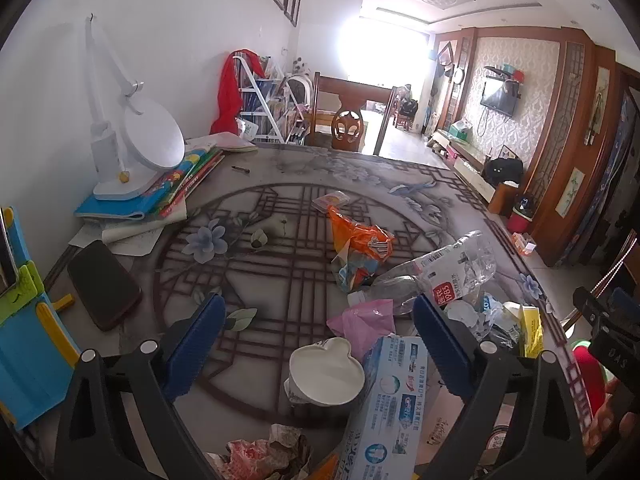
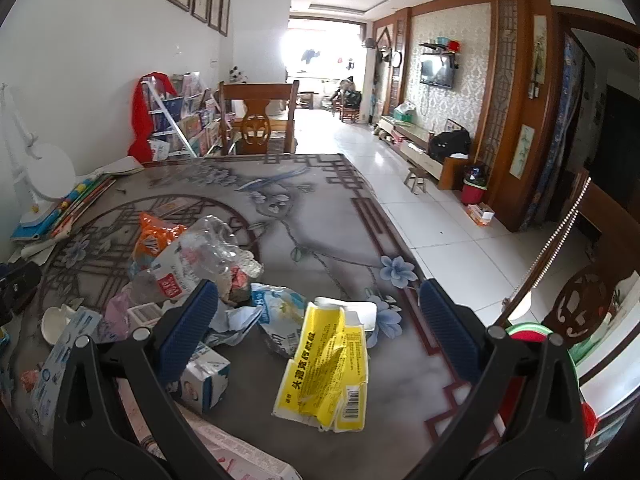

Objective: Collect trash
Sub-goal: 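Grasp the blue toothpaste box with the left tool while the right tool grasps the pink-white carton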

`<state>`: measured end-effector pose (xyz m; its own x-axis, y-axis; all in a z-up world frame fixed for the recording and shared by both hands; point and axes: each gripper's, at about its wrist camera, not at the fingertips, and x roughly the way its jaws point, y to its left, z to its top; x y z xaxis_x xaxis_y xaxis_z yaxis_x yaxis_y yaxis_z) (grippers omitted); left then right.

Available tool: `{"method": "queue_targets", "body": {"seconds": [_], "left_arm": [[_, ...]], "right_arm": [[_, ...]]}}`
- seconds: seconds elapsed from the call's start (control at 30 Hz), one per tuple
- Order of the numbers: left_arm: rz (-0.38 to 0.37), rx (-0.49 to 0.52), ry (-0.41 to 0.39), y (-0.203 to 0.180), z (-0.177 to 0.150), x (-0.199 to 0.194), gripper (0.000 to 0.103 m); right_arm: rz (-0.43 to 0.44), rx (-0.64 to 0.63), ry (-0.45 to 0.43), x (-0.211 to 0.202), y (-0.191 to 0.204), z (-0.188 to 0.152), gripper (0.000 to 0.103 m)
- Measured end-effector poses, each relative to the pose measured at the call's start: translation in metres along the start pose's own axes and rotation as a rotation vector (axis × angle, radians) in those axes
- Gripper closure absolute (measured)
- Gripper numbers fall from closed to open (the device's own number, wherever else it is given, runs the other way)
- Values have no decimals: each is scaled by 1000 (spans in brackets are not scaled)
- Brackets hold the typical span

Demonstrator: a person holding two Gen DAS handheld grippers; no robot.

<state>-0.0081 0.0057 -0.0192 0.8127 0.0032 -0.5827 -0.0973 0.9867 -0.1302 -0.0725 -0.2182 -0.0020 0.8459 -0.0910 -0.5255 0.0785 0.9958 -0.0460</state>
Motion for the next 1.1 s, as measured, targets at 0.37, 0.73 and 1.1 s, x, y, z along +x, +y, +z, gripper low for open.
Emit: {"method": "queue_targets", "body": {"seconds": [0.37, 0.73, 1.1], "left_arm": [[-102, 89, 31, -2, -4, -33, 23], [-245, 235, 277, -42, -48, -27, 64], [-162, 231, 295, -41, -38, -15, 38]], "right_arm": [[151, -147, 81, -26, 27, -2, 4], [199, -205, 202, -32, 22, -19, 4], [348, -410, 354, -15, 49, -41, 33]]}}
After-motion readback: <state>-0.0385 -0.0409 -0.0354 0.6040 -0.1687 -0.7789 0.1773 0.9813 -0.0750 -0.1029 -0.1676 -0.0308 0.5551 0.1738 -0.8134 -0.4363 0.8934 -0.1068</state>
